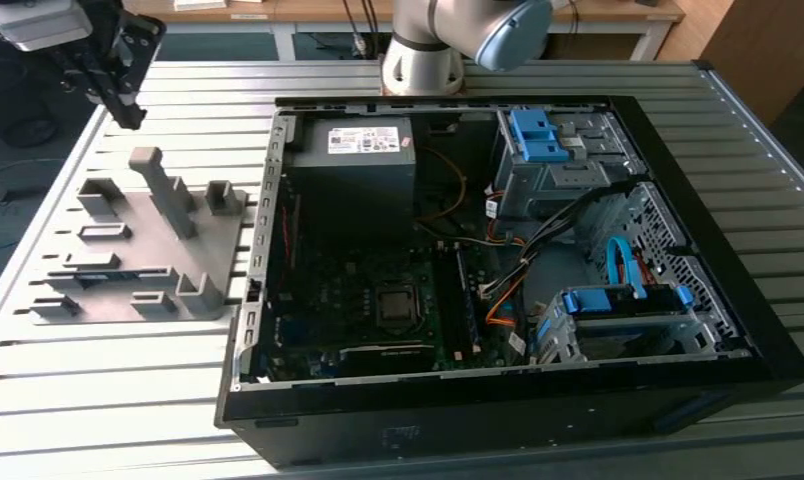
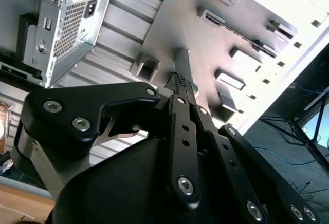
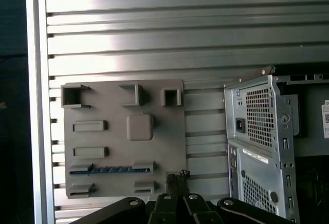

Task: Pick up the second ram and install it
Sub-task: 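Reach for the second ram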

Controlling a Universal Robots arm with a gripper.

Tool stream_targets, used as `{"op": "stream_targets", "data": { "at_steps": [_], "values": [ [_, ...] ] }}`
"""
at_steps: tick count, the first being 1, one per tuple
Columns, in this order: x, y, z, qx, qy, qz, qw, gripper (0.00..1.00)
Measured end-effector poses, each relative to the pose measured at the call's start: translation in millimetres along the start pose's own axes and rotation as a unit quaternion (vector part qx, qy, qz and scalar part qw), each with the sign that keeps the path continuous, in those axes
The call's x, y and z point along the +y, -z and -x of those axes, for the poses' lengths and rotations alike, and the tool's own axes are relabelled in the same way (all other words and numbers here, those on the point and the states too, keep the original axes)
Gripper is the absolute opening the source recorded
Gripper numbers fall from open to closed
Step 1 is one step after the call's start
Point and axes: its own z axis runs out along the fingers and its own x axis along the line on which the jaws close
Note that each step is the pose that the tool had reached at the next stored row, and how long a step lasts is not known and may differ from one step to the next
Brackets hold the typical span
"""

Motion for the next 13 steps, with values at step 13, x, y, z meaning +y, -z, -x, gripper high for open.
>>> {"op": "stream_targets", "data": {
  "at_steps": [13],
  "values": [
    [-2.2, -13.6, -21.7, 0.0000, 0.000, 0.0000, 1.0000, 0.10]
  ]
}}
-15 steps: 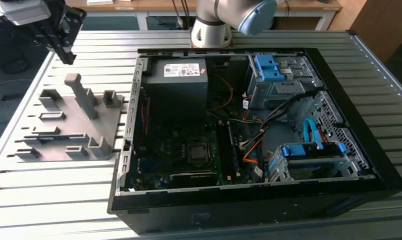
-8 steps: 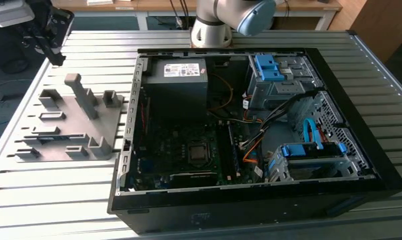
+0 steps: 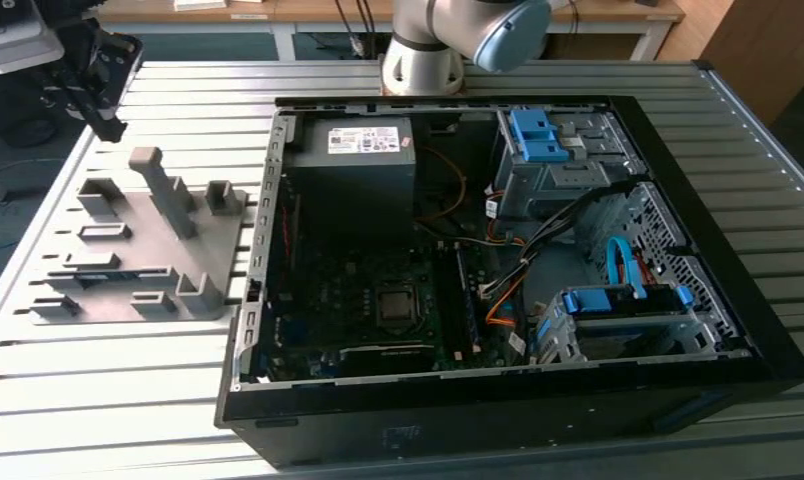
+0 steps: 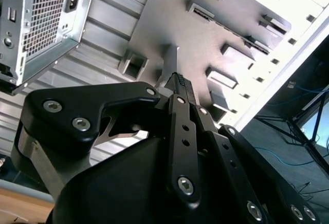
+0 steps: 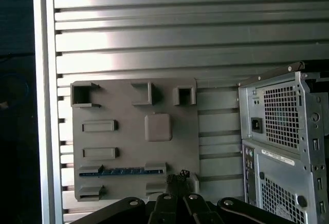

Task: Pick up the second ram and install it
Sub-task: 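Reach for the second ram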

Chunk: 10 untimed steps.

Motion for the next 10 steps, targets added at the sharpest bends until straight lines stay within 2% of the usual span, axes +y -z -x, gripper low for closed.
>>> {"op": "stream_targets", "data": {
  "at_steps": [10],
  "values": [
    [-4.7, -8.5, -14.4, 0.0001, 0.000, 0.0000, 1.0000, 0.10]
  ]
}}
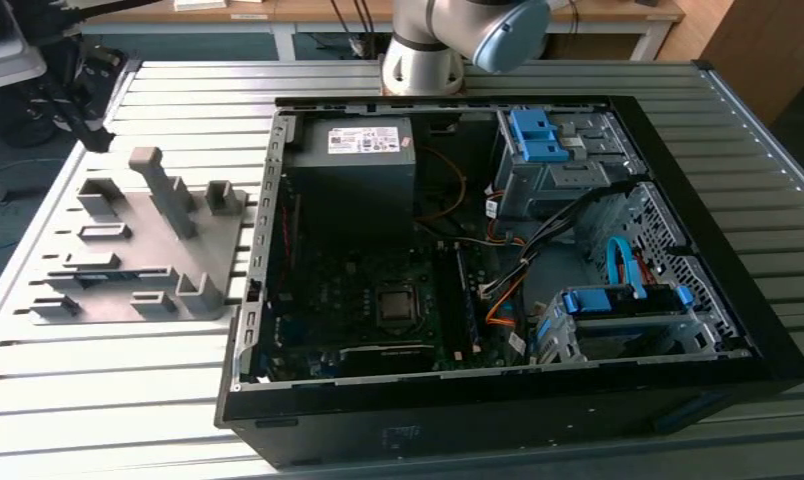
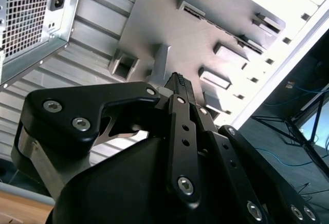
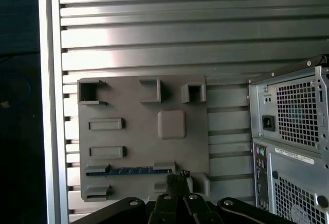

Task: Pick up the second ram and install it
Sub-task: 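Reach for the second ram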

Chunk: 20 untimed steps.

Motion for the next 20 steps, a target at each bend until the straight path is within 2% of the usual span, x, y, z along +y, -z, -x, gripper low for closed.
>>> {"op": "stream_targets", "data": {
  "at_steps": [20],
  "values": [
    [-10.4, -9.1, -23.8, 0.0000, 0.000, 0.0000, 1.0000, 0.10]
  ]
}}
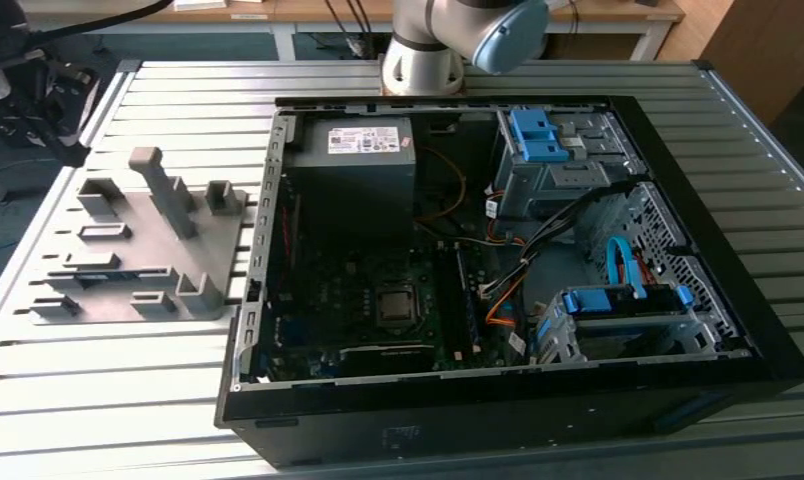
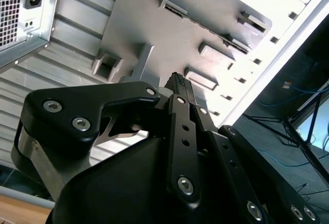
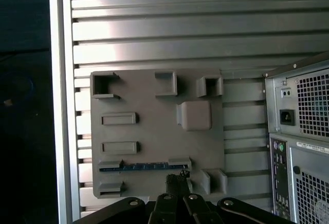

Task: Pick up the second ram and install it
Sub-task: 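Reach for the second ram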

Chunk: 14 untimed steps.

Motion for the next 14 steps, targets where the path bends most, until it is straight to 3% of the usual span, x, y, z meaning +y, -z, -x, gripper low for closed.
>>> {"op": "stream_targets", "data": {
  "at_steps": [6, 14],
  "values": [
    [-4.0, -2.9, -4.9, 0.0000, 0.000, 0.0000, 1.0000, 0.10],
    [-9.6, -12.0, -6.3, 0.0000, 0.000, 0.0000, 1.0000, 0.10]
  ]
}}
